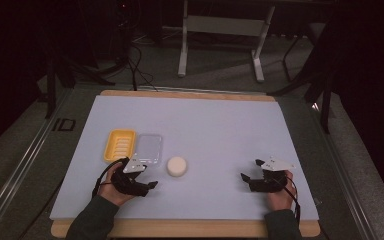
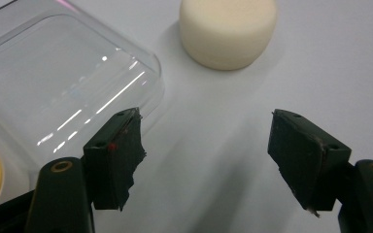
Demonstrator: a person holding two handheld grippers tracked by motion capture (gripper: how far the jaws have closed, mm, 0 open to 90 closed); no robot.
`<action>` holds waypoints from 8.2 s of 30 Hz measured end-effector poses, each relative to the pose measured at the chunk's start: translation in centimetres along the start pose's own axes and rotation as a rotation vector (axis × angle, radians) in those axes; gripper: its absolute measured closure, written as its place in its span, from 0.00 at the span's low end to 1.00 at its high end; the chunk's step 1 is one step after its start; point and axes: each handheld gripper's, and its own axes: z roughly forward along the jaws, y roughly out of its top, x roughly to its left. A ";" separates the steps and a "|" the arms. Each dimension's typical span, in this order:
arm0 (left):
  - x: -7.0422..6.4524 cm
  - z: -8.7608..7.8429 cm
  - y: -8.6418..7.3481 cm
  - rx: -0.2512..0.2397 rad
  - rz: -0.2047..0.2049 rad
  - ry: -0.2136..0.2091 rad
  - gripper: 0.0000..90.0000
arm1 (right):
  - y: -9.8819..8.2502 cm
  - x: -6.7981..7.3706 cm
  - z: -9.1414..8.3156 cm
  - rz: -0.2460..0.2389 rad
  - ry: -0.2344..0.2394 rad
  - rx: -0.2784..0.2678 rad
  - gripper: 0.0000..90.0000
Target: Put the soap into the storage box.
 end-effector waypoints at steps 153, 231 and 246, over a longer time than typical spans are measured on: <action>0.5 9.5 13.4 0.687 0.375 -0.170 0.28 | 0.1 0.1 0.2 -0.016 0.012 0.023 0.20; 7.1 3.8 12.7 0.690 0.185 -0.067 0.28 | 0.1 0.1 0.1 -0.015 0.011 0.021 0.20; 8.1 3.1 12.5 0.686 0.147 -0.053 0.28 | 0.1 0.1 0.1 -0.015 0.011 0.022 0.20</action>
